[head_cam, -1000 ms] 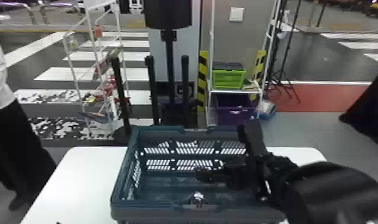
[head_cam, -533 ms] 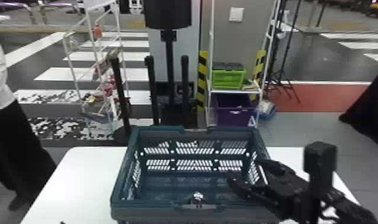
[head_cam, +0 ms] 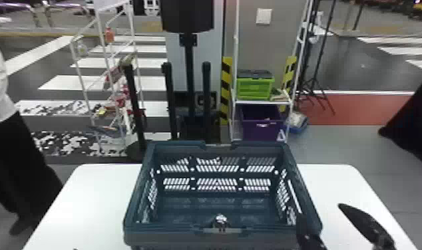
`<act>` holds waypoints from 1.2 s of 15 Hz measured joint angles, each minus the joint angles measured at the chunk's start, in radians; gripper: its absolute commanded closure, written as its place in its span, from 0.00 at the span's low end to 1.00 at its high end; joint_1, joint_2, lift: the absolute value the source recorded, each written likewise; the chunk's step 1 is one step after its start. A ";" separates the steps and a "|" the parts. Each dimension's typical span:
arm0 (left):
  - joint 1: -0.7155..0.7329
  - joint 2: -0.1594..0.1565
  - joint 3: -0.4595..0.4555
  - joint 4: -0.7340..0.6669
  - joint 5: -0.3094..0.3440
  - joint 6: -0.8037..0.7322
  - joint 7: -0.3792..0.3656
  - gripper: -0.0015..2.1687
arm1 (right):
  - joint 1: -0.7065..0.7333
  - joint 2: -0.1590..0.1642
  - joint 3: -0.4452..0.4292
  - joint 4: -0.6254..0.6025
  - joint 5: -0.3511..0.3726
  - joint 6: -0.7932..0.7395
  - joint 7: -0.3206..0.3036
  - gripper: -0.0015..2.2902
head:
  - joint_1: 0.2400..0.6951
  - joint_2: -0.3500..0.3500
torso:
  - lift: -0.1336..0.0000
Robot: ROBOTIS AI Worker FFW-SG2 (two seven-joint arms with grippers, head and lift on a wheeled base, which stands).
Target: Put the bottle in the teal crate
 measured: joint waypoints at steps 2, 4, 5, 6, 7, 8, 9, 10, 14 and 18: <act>0.000 0.000 -0.006 -0.002 -0.003 0.000 0.000 0.06 | 0.066 0.025 -0.019 0.017 -0.002 -0.102 -0.007 0.04 | 0.57 0.50 | 1.00; 0.000 -0.002 -0.008 -0.003 -0.004 0.000 0.000 0.06 | 0.124 0.063 -0.043 0.041 -0.006 -0.173 -0.006 0.04 | 0.57 0.50 | 1.00; 0.001 -0.002 -0.009 -0.004 -0.005 0.000 0.001 0.06 | 0.145 0.082 -0.055 0.052 -0.006 -0.196 -0.006 0.04 | 0.57 0.50 | 1.00; 0.003 -0.002 -0.009 -0.005 -0.005 0.000 0.000 0.06 | 0.167 0.095 -0.066 0.064 -0.005 -0.223 -0.006 0.04 | 0.57 0.50 | 1.00; 0.004 -0.002 -0.009 -0.006 -0.006 0.000 0.000 0.06 | 0.187 0.100 -0.072 0.076 -0.005 -0.255 -0.006 0.04 | 0.57 0.50 | 1.00; 0.005 -0.002 -0.009 -0.007 -0.006 0.000 0.001 0.06 | 0.201 0.102 -0.074 0.089 -0.005 -0.288 -0.006 0.04 | 0.57 0.50 | 1.00; 0.006 -0.001 -0.009 -0.008 -0.007 0.000 0.001 0.06 | 0.212 0.102 -0.076 0.105 -0.005 -0.324 -0.006 0.04 | 0.57 0.50 | 1.00; 0.006 -0.001 -0.010 -0.009 -0.007 0.000 0.002 0.06 | 0.218 0.103 -0.076 0.116 -0.005 -0.346 -0.006 0.04 | 0.57 0.50 | 1.00; 0.006 0.001 -0.011 -0.011 -0.008 0.003 0.002 0.06 | 0.223 0.103 -0.076 0.132 -0.006 -0.375 -0.006 0.04 | 0.57 0.50 | 1.00; -0.001 0.001 -0.010 -0.007 -0.007 0.008 0.003 0.06 | 0.223 0.103 -0.078 0.136 -0.008 -0.375 -0.006 0.04 | 0.57 0.50 | 1.00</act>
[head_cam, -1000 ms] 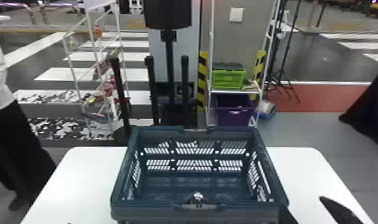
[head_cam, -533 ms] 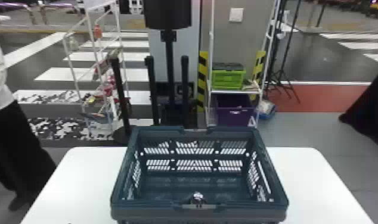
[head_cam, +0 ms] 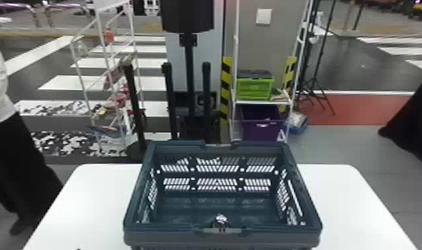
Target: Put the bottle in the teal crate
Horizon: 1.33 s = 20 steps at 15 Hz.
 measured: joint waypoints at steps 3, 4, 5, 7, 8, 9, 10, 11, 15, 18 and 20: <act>-0.006 0.000 -0.004 0.001 0.000 0.005 0.000 0.06 | 0.000 0.000 -0.002 0.003 0.000 0.003 0.000 0.04 | 0.57 0.50 | 1.00; -0.008 0.000 -0.005 0.000 0.000 0.006 0.000 0.06 | 0.000 0.000 -0.002 0.004 0.000 0.005 0.000 0.04 | 0.57 0.50 | 1.00; -0.009 0.000 -0.005 0.000 0.000 0.007 0.000 0.06 | 0.000 0.000 -0.003 0.004 0.000 0.007 0.000 0.04 | 0.57 0.50 | 1.00; -0.009 0.000 -0.006 0.000 0.000 0.008 0.000 0.06 | 0.000 0.000 -0.005 0.004 0.001 0.009 0.001 0.04 | 0.57 0.50 | 1.00; -0.009 0.000 -0.006 0.000 0.000 0.009 0.000 0.06 | 0.000 0.000 -0.006 0.004 0.001 0.011 0.002 0.04 | 0.57 0.50 | 1.00; -0.009 0.000 -0.006 0.001 0.000 0.010 0.000 0.06 | 0.000 0.000 -0.008 0.004 0.002 0.016 0.002 0.04 | 0.57 0.50 | 1.00; -0.009 0.000 -0.007 0.001 0.000 0.010 0.000 0.07 | 0.000 0.000 -0.010 0.004 0.002 0.021 0.003 0.04 | 0.57 0.50 | 1.00; -0.009 0.000 -0.008 0.000 0.000 0.011 0.000 0.07 | 0.000 0.000 -0.012 0.004 0.003 0.023 0.003 0.04 | 0.57 0.50 | 1.00; -0.008 0.003 -0.013 -0.004 0.000 0.010 0.000 0.07 | 0.006 0.000 -0.014 0.002 0.003 0.028 0.003 0.04 | 0.57 0.50 | 1.00; -0.007 0.005 -0.013 -0.008 0.000 0.010 0.000 0.07 | 0.014 0.000 -0.015 -0.001 0.003 0.028 0.003 0.04 | 0.57 0.50 | 1.00; -0.006 0.007 -0.015 -0.009 0.000 0.011 0.000 0.07 | 0.017 0.000 -0.016 -0.003 0.003 0.028 0.003 0.04 | 0.57 0.50 | 1.00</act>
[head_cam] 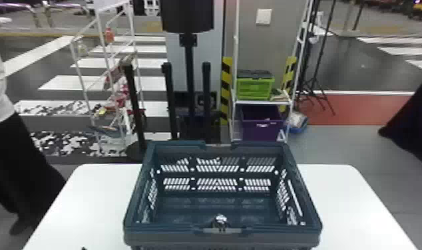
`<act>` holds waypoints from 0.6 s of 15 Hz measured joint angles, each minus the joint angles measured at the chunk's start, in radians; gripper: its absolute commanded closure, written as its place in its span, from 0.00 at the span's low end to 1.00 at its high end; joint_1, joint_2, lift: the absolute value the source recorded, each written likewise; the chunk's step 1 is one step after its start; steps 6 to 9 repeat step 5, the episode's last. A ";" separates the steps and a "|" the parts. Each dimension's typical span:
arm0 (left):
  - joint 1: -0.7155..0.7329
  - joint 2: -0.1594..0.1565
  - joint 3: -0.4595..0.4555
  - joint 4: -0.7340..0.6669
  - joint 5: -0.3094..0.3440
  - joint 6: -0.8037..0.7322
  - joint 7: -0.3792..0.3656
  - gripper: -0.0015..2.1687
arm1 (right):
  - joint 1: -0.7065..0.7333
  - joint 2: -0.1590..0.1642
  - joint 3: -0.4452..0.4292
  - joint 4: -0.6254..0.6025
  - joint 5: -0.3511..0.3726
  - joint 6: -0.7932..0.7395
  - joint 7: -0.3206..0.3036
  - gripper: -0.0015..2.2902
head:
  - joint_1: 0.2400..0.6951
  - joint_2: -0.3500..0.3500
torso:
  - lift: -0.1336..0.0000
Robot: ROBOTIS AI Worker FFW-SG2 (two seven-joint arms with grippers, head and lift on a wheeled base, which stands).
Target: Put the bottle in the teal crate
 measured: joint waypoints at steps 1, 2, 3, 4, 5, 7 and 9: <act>0.000 0.001 -0.001 -0.001 0.000 0.000 0.000 0.06 | 0.001 0.000 0.000 0.000 0.000 0.000 0.000 0.04 | 0.57 0.50 | 1.00; 0.001 0.002 -0.003 -0.002 0.000 0.000 0.000 0.06 | 0.001 0.000 0.000 -0.001 0.000 0.000 0.000 0.04 | 0.57 0.50 | 1.00; 0.002 0.003 -0.004 -0.003 0.000 0.000 0.000 0.06 | 0.001 0.000 0.000 -0.002 0.001 0.000 0.001 0.04 | 0.57 0.50 | 1.00; 0.002 0.003 -0.006 -0.003 -0.001 0.000 0.000 0.06 | 0.002 0.000 0.000 -0.002 0.002 0.000 0.002 0.04 | 0.57 0.50 | 1.00; 0.003 0.003 -0.007 -0.003 -0.002 0.000 0.000 0.07 | 0.002 0.000 0.000 -0.002 0.002 0.000 0.002 0.04 | 0.57 0.50 | 1.00; 0.003 0.003 -0.007 -0.003 -0.002 0.000 0.000 0.07 | 0.002 0.000 0.000 -0.002 0.002 0.000 0.002 0.04 | 0.57 0.50 | 1.00; 0.003 0.003 -0.007 -0.003 -0.002 0.000 0.000 0.07 | 0.002 0.000 0.000 -0.002 0.002 0.000 0.002 0.04 | 0.57 0.50 | 1.00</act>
